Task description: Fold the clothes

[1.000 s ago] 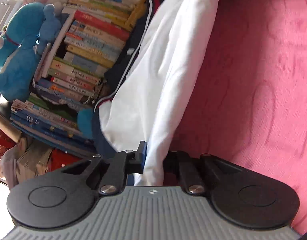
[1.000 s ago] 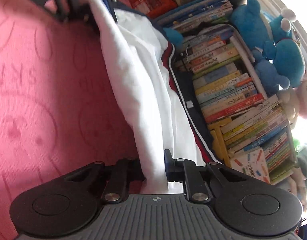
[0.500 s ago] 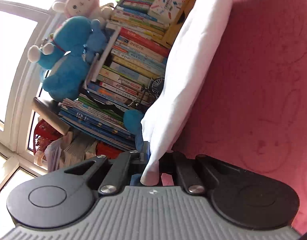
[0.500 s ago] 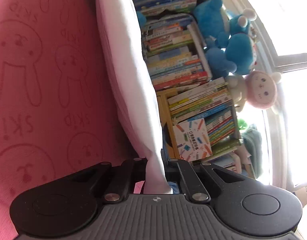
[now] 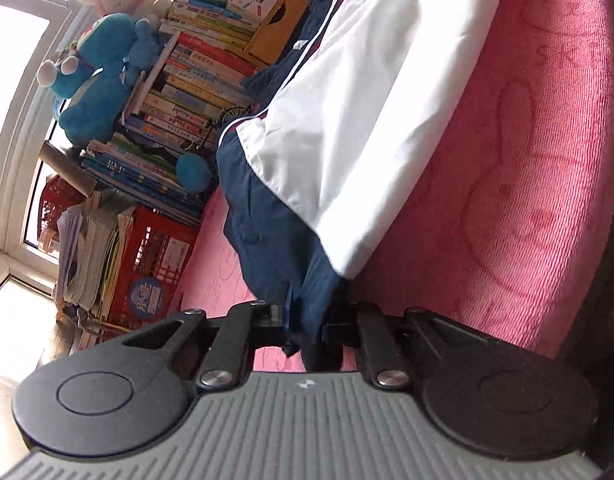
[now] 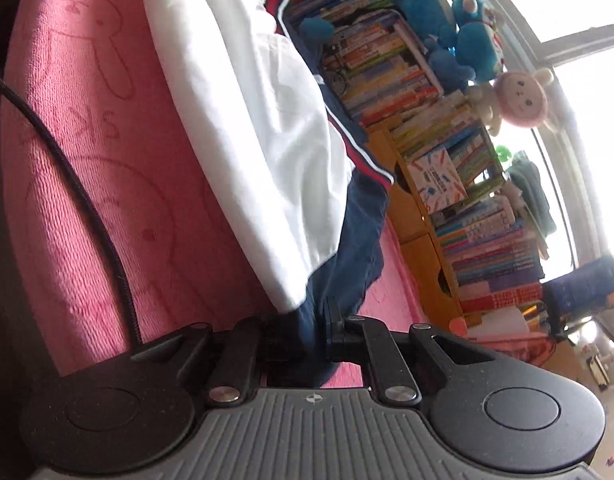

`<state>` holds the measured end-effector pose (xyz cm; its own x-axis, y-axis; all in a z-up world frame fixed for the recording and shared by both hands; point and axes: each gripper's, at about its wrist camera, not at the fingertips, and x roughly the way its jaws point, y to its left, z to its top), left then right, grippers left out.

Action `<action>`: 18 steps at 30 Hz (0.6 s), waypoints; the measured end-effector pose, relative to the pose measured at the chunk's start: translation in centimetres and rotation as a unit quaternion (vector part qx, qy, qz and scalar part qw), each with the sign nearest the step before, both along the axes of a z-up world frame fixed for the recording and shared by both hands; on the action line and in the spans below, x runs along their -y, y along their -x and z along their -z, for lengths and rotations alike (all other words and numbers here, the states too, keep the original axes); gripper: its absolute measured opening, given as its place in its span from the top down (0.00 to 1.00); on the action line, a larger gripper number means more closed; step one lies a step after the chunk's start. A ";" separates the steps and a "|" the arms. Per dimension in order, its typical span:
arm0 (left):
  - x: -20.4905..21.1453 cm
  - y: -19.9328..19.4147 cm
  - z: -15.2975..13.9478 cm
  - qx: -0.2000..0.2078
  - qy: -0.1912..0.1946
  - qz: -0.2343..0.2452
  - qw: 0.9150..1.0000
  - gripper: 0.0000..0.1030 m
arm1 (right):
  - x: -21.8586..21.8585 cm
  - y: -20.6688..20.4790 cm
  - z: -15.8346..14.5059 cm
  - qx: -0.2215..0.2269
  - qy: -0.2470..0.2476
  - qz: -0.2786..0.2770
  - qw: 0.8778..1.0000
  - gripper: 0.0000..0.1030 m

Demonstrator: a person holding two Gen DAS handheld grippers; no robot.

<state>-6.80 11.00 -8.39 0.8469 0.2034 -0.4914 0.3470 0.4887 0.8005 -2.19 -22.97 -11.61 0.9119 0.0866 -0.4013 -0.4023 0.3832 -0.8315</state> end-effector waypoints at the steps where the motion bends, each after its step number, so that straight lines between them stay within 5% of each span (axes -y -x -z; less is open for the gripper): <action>1: -0.5 0.2 -0.1 -0.001 0.003 -0.012 1.000 0.80 | 0.4 0.0 -0.1 0.000 -0.006 0.007 1.000 0.82; 6: -5.0 1.4 -0.4 0.005 0.016 -0.167 0.986 0.82 | 2.7 0.4 -0.4 -0.002 -0.037 0.072 0.997 0.78; 9: -6.7 2.6 -3.3 0.024 0.132 -0.254 0.958 0.82 | 5.7 0.7 -1.9 -0.018 -0.119 0.166 0.979 0.78; 11: -5.7 3.0 -5.5 0.063 0.228 -0.260 0.936 0.82 | 7.5 1.4 -4.2 -0.024 -0.236 0.224 0.945 0.78; 13: -3.8 2.5 -7.0 0.099 0.329 -0.238 0.909 0.81 | 7.9 2.1 -6.4 -0.013 -0.372 0.245 0.895 0.76; 16: -0.1 0.0 -7.5 0.134 0.462 -0.191 0.856 0.77 | 5.2 2.8 -7.6 -0.020 -0.538 0.185 0.822 0.76; 18: 2.4 -2.6 -6.6 0.131 0.500 -0.178 0.837 0.77 | 2.0 2.1 -7.2 -0.043 -0.585 0.147 0.796 0.75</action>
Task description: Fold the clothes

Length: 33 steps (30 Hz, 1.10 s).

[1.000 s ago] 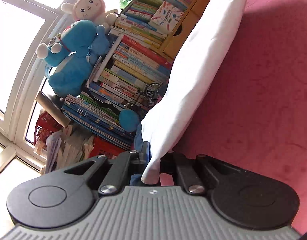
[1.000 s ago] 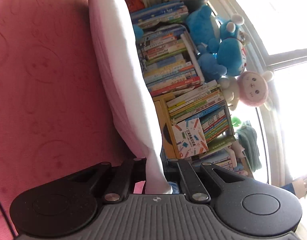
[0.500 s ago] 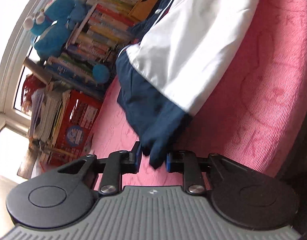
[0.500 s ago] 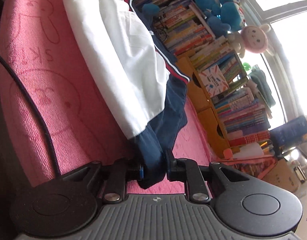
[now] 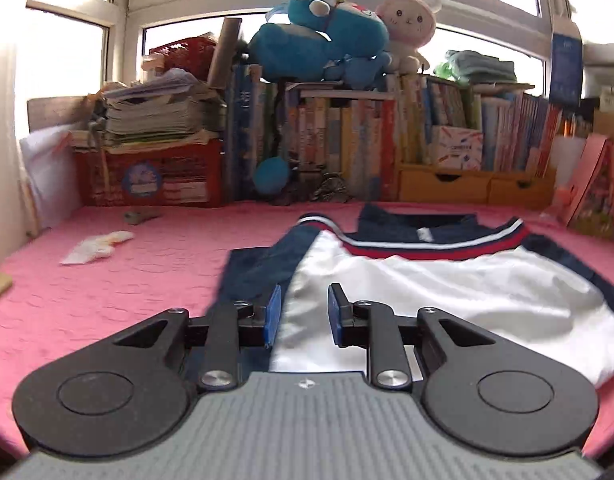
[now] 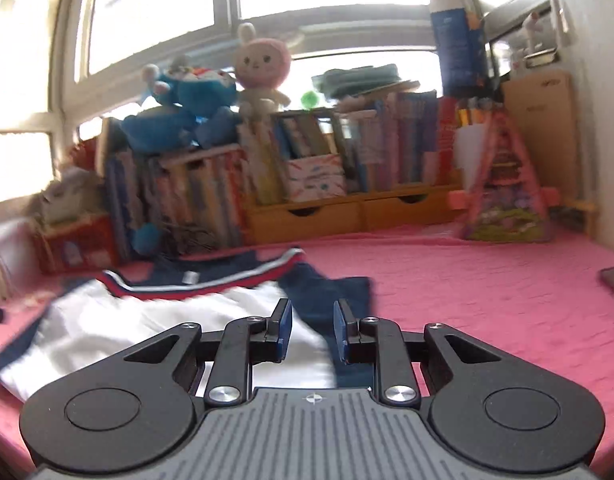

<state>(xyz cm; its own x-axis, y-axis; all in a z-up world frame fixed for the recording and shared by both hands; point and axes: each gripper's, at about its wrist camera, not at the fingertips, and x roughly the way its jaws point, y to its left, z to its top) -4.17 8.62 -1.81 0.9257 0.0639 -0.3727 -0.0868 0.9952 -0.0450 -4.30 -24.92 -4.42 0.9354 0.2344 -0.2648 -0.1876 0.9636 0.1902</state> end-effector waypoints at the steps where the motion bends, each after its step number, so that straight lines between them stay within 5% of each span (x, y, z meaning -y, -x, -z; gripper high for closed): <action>1: 1.1 -1.3 0.6 -0.003 -0.008 0.008 1.000 0.77 | -2.0 -0.9 0.2 -0.006 -0.010 -0.019 1.000 0.74; 4: 4.0 -5.0 2.8 -0.036 -0.096 0.021 0.995 0.77 | -8.5 -3.9 0.8 -0.023 0.057 -0.059 0.996 0.58; 7: 4.5 -7.1 5.6 -0.075 -0.191 0.002 0.979 0.76 | -12.4 -6.1 1.9 -0.030 0.159 -0.078 0.984 0.58; 9: 3.2 -7.3 5.6 -0.081 -0.178 0.003 0.981 0.74 | -13.0 -7.0 3.0 -0.054 0.195 -0.075 0.976 0.58; 12: 1.3 -7.0 6.0 -0.080 -0.209 -0.016 0.974 0.66 | -11.7 -7.8 3.7 -0.084 0.199 -0.067 0.974 0.59; 13: 0.7 -6.7 5.8 -0.076 -0.206 -0.010 0.975 0.65 | -11.1 -7.8 3.8 -0.075 0.225 -0.070 0.969 0.73; 15: 0.0 -6.2 5.9 -0.070 -0.230 -0.032 0.970 0.59 | -10.0 -7.7 4.1 -0.050 0.284 -0.074 0.955 0.82; 17: -0.9 -6.2 6.4 -0.079 -0.273 -0.070 0.956 0.59 | -8.7 -7.6 4.6 -0.013 0.340 -0.035 0.940 0.52; 20: -3.1 -5.8 6.1 -0.105 -0.252 -0.090 0.958 0.58 | -5.7 -8.8 4.9 -0.022 0.368 0.044 0.929 0.47; 23: -3.5 -5.2 5.9 -0.101 -0.235 -0.087 0.963 0.58 | -0.8 -10.6 3.9 -0.083 0.309 0.098 0.942 0.49; 25: -2.6 -5.1 6.4 -0.098 -0.268 -0.088 0.954 0.59 | 0.9 -10.9 3.4 -0.105 0.296 0.132 0.940 0.68; 26: -2.1 -5.1 6.6 -0.097 -0.285 -0.089 0.949 0.59 | 1.8 -11.1 3.2 -0.116 0.291 0.149 0.938 0.69; 30: -1.5 -5.0 7.1 -0.094 -0.311 -0.086 0.942 0.61 | 0.8 -8.9 -0.1 -0.092 0.177 0.076 0.977 0.69; 33: -1.9 -4.9 7.1 -0.092 -0.299 -0.083 0.946 0.61 | -3.9 -8.9 -1.3 -0.091 0.142 -0.052 0.984 0.69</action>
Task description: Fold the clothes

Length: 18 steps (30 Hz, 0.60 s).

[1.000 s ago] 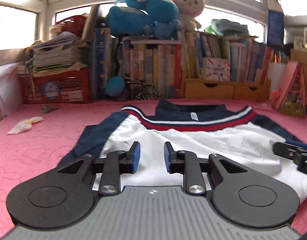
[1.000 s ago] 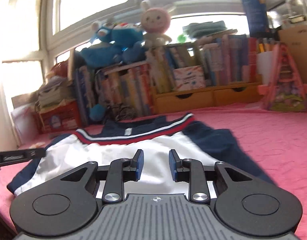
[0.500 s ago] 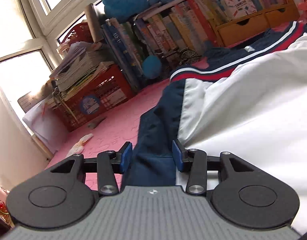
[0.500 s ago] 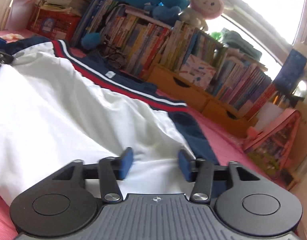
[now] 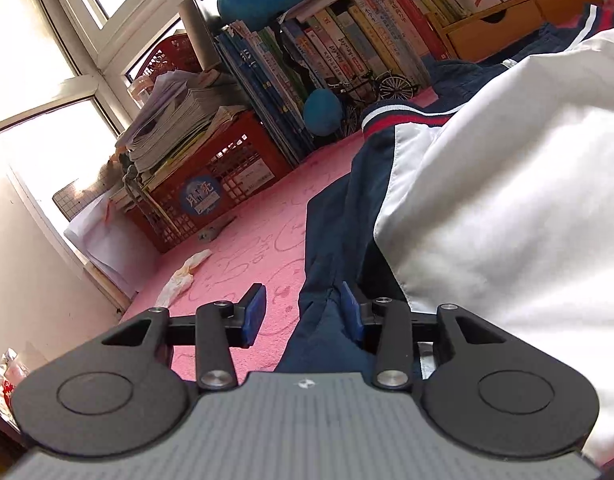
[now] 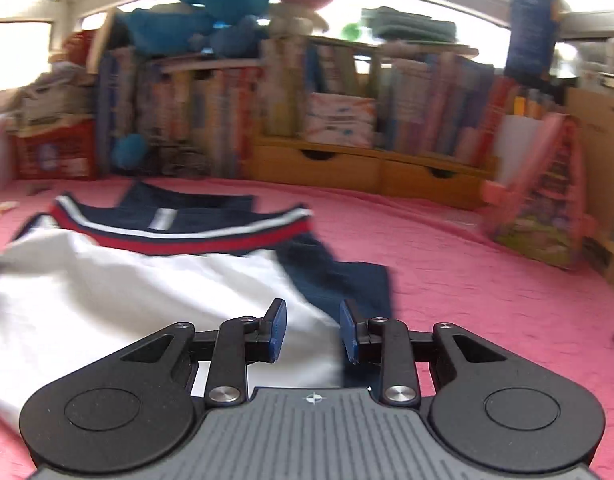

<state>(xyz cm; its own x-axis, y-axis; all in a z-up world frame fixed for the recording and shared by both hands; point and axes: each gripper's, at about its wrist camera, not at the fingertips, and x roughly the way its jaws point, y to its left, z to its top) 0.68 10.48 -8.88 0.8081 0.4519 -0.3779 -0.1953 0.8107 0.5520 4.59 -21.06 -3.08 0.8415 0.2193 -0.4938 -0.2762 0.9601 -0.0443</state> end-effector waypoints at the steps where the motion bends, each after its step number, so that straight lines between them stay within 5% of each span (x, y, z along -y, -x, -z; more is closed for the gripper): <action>1: -0.1 0.1 0.0 0.002 0.003 0.001 1.000 0.61 | -1.6 -0.6 0.2 -0.010 -0.004 -0.026 1.000 0.69; 4: -0.4 0.4 0.0 0.007 0.012 0.004 1.000 0.61 | -6.3 -2.5 0.8 -0.040 -0.014 -0.099 0.994 0.70; 8: -1.0 0.6 -0.2 0.011 0.037 0.006 0.999 0.61 | -6.9 -8.8 2.2 -0.045 0.050 -0.039 0.997 0.75; 10: -1.3 0.7 -0.3 0.014 0.052 0.009 0.999 0.61 | -5.0 -12.4 3.2 -0.064 0.053 0.011 0.997 1.00; 14: -2.6 1.3 -1.0 0.024 0.110 0.011 0.994 0.61 | -0.9 -13.0 1.6 -0.057 -0.018 0.100 0.993 0.93; 18: -3.0 3.7 -4.8 0.079 0.215 0.009 0.973 0.61 | -0.3 -7.1 -0.6 -0.017 -0.099 0.068 0.993 0.81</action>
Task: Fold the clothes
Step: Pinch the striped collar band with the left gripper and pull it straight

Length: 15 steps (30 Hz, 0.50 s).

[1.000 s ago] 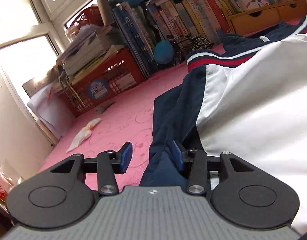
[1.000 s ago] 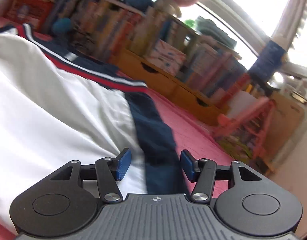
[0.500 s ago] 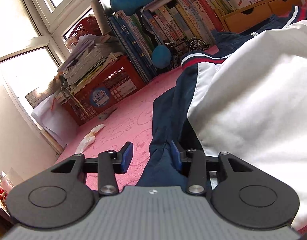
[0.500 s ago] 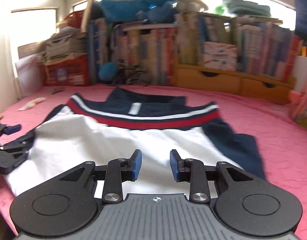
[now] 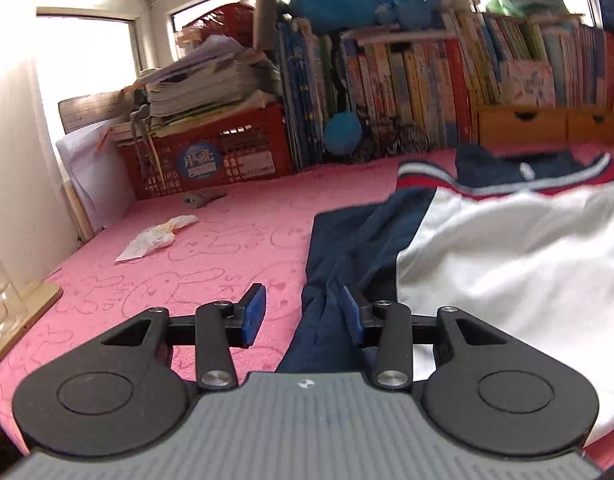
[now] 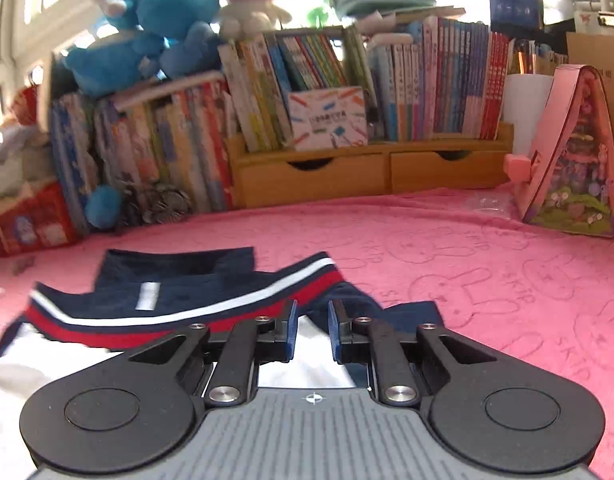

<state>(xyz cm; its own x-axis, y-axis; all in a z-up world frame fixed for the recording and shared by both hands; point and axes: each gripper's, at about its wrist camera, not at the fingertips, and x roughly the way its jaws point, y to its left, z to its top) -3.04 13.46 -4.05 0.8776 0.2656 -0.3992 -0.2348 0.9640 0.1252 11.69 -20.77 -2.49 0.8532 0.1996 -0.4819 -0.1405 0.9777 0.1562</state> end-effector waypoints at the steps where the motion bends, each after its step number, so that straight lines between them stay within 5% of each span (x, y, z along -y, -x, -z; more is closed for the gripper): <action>1: 0.4 0.7 -1.2 0.020 0.021 0.019 0.999 0.61 | -0.6 2.1 -0.3 0.005 -0.014 -0.019 1.000 0.80; 5: 4.6 -0.5 -3.5 0.015 0.072 0.164 0.984 0.61 | -3.7 8.7 0.7 0.023 -0.021 -0.068 0.997 0.73; 7: 6.9 -2.9 -2.6 -0.015 0.059 0.209 0.976 0.62 | -5.2 10.4 2.0 0.026 -0.016 -0.082 0.996 0.71; 9: 8.5 -6.6 -0.7 -0.058 0.011 0.229 0.972 0.73 | -6.8 11.1 3.0 0.022 0.005 -0.085 0.996 0.67; 12: 7.5 -12.8 1.3 -0.105 -0.053 0.173 0.978 0.85 | -7.9 11.5 3.8 0.025 0.042 -0.087 0.995 0.64; 15: 3.8 -16.5 1.3 -0.127 -0.010 0.120 0.985 0.88 | -8.1 11.2 4.1 0.016 0.056 -0.080 0.995 0.63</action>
<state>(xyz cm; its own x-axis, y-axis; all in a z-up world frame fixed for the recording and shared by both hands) 13.51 9.62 -5.38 0.7890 0.0727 -0.6100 0.0414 0.9844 0.1708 0.50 -12.62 -6.63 0.8304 0.2806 -0.4814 -0.2990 0.9534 0.0399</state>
